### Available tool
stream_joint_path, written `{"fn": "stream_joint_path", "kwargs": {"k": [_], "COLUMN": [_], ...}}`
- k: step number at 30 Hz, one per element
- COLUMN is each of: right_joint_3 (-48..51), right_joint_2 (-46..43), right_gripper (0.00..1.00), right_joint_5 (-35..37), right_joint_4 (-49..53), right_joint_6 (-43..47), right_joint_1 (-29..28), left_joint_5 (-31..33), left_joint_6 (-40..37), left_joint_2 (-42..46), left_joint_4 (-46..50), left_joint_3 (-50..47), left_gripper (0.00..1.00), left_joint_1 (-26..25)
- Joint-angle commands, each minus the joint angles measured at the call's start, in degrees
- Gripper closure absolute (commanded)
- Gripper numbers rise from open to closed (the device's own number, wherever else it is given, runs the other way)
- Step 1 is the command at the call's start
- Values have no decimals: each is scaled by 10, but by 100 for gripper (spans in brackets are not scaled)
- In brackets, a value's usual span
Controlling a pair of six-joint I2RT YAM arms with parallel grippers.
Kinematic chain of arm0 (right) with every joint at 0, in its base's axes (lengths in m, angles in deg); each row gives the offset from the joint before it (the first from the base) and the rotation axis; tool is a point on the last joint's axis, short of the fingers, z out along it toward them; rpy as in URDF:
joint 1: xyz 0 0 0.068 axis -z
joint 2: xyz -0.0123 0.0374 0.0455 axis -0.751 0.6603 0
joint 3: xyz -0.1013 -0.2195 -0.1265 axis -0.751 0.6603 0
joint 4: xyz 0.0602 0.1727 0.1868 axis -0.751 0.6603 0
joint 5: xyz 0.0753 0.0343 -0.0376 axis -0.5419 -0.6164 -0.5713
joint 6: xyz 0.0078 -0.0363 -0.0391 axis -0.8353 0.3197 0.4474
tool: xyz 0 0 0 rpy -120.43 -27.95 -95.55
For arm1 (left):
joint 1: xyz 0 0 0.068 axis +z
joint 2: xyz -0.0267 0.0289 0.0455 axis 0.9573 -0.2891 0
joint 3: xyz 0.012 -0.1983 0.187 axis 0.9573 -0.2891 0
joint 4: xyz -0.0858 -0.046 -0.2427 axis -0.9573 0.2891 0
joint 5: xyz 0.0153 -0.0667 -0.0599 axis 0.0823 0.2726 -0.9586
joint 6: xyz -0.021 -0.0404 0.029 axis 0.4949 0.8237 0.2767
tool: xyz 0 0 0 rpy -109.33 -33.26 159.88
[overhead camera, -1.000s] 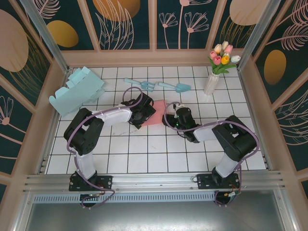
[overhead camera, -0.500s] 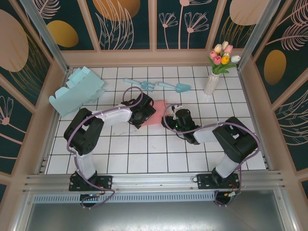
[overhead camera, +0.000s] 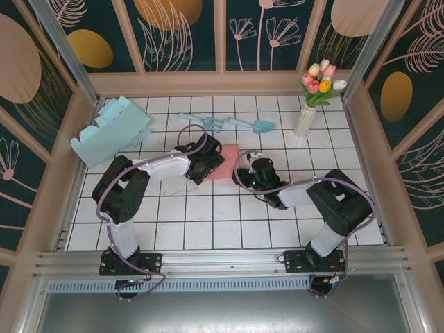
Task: Fold the paper box
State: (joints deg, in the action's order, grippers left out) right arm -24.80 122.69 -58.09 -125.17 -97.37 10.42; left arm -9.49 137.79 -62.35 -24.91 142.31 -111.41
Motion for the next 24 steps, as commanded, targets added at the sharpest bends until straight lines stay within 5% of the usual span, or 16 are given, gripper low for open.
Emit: {"fn": "stream_joint_path", "kwargs": {"k": [1,24], "right_joint_3": [1,16], "right_joint_2": [14,44], "right_gripper": [59,65], "right_joint_5": [17,17], "right_joint_4": [29,-26], "right_joint_6": [0,2], "right_joint_1": [-4,-4], "left_joint_5": [58,57], "left_joint_6": [-6,-14], "left_joint_2": [-25,-37], "left_joint_4": [70,71], "left_joint_3": [-2,-2], "left_gripper": [11,11], "left_joint_1": [11,13]}}
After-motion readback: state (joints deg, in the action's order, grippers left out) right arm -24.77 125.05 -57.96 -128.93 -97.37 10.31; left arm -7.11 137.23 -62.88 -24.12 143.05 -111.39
